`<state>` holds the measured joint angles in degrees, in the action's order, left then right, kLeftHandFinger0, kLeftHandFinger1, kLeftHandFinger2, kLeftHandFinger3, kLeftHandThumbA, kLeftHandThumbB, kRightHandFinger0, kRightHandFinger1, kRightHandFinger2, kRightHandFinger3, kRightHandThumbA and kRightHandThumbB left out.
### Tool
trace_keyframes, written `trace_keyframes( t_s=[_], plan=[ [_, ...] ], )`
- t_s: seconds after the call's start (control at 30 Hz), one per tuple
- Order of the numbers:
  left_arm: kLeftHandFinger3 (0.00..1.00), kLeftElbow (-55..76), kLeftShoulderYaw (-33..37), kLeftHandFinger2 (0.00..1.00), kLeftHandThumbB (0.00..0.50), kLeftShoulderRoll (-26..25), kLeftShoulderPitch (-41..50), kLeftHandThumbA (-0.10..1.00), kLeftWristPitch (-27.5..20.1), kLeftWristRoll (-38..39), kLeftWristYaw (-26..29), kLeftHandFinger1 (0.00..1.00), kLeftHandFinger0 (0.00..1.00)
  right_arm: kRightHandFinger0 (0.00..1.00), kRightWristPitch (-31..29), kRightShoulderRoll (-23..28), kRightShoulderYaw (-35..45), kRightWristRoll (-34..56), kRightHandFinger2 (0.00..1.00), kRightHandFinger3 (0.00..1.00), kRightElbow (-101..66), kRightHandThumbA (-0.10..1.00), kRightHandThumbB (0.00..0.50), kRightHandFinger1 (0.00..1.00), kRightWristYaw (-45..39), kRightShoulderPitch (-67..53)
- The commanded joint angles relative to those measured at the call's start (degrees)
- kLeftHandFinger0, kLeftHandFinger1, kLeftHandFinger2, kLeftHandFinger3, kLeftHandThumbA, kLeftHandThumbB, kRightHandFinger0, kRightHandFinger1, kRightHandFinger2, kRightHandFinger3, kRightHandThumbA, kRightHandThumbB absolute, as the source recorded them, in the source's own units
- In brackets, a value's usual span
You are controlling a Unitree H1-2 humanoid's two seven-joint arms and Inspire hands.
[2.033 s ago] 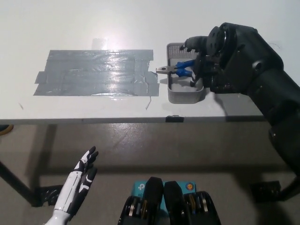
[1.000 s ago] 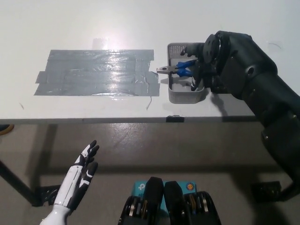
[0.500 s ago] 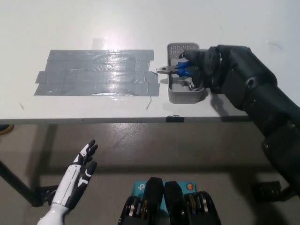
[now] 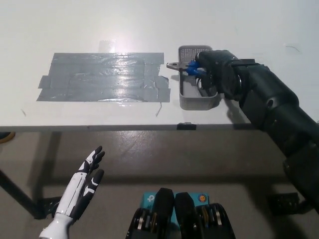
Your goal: The robot picks the blue plier placed on top of the container and places it on the grey area of the table
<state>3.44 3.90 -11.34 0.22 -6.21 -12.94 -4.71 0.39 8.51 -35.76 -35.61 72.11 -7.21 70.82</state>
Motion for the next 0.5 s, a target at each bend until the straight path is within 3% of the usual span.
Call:
trace_keyframes(
  t_s=[0.0,0.13,0.17,0.27,0.33,0.43,0.47],
  plan=[
    [1.0,1.5,0.2,1.0,0.22,-0.9,-1.2,1.0,-0.6,-0.3,-0.5,1.0,1.0,0.21,-3.5,2.6,1.3,-0.8,0.92,0.67,-1.1,-0.1,0.167,0.64,8.3,3.6],
    [1.0,1.2,0.2,1.0,0.216,-0.8,-1.4,1.0,-0.6,-0.3,-0.4,1.0,1.0,0.14,-4.6,3.1,1.6,-1.2,0.84,0.52,-1.2,-0.1,0.171,0.55,10.7,4.2],
    [1.0,1.6,0.3,1.0,0.206,-1.0,-1.3,1.0,-0.4,-0.6,-0.5,1.0,1.0,0.11,-4.1,3.1,1.6,-1.5,0.82,0.47,-1.7,-0.1,0.151,0.53,10.9,5.0],
    [1.0,1.5,0.2,1.0,0.184,-1.0,-1.4,1.0,-0.7,-0.3,-0.5,1.0,1.0,0.1,-5.1,3.2,2.8,-0.6,0.78,0.42,-2.7,-0.1,0.161,0.49,11.9,6.2],
    [1.0,1.1,0.1,1.0,0.182,-0.9,-1.5,1.0,-1.3,0.0,-0.3,1.0,1.0,0.08,-6.8,3.2,3.2,-0.7,0.82,0.46,-2.3,-0.1,0.157,0.48,13.7,7.0],
    [1.0,1.0,0.2,1.0,0.182,-0.9,-1.6,1.0,-1.1,-0.2,-0.4,1.0,1.0,0.15,-7.8,3.0,5.3,0.1,0.89,0.85,-2.6,-0.1,0.134,0.58,15.6,8.8],
    [1.0,1.1,0.2,1.0,0.185,-0.9,-1.7,1.0,-1.0,-0.3,-0.4,1.0,1.0,0.15,-8.1,3.0,5.5,0.0,0.9,0.93,-2.6,-0.1,0.134,0.58,16.0,9.1]
  ],
)
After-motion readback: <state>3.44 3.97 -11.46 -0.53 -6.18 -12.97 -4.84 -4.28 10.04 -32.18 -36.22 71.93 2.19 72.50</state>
